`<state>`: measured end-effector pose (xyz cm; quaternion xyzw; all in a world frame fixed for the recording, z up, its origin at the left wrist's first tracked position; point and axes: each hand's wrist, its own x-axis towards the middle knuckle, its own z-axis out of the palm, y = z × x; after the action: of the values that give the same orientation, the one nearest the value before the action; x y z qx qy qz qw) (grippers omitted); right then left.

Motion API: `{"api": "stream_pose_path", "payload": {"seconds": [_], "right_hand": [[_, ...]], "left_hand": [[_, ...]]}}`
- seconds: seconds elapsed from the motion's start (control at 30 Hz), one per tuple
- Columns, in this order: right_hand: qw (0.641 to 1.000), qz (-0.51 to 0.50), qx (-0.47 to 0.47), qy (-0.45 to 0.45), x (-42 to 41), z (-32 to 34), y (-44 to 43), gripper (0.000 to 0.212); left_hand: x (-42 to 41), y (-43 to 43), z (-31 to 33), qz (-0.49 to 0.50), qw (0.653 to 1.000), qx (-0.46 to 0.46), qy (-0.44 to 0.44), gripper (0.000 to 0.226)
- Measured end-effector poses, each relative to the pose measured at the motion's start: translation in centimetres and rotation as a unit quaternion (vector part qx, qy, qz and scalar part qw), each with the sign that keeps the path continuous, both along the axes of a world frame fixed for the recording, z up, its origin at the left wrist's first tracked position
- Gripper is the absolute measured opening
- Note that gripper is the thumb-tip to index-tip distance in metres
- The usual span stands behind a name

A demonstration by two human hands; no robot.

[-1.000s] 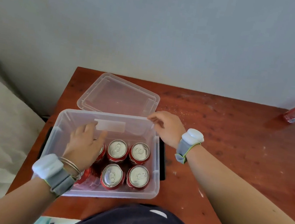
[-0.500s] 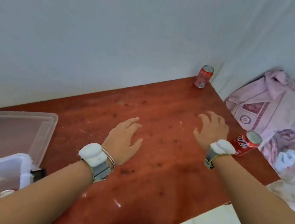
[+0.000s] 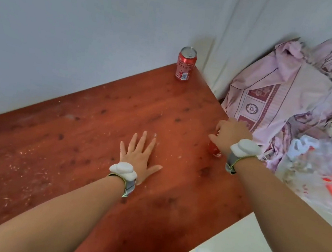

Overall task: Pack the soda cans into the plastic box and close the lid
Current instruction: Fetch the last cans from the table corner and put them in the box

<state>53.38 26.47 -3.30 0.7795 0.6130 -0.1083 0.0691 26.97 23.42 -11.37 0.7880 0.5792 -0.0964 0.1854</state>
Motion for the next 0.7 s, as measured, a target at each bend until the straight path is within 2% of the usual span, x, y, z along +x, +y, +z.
{"api": "stream_pose_path", "payload": {"seconds": [0.13,0.23,0.37,0.47,0.53,0.6,0.7], "right_hand": [[0.998,0.042,0.036,0.015,-1.3,-0.4,4.8,0.037],[0.997,0.062,0.032,-0.014,-2.3,-1.0,7.7,0.035],[0.995,0.070,0.066,-0.024,-2.4,-2.0,9.7,0.028],[0.992,0.071,0.097,-0.027,-2.3,-2.5,10.0,0.022],[0.984,0.118,0.119,-0.057,-2.9,-2.7,9.6,0.010],[0.982,0.122,0.128,-0.072,-3.2,-3.1,9.5,0.011],[0.980,0.118,0.142,-0.069,-2.9,-3.7,9.6,0.014]], "left_hand": [[0.0,3.0,-1.1,-0.007,1.000,0.018,0.022,0.082],[0.3,6.7,-0.9,-0.032,0.998,0.046,0.013,0.078],[2.4,14.6,-0.2,-0.034,0.995,0.097,0.020,0.075],[5.6,21.4,1.1,-0.003,0.990,0.142,-0.025,0.079],[8.1,25.0,2.6,0.008,0.982,0.172,-0.077,0.084],[10.7,28.4,4.0,-0.027,0.975,0.189,-0.115,0.086],[13.3,31.5,4.6,-0.115,0.977,0.148,-0.100,0.086]]}}
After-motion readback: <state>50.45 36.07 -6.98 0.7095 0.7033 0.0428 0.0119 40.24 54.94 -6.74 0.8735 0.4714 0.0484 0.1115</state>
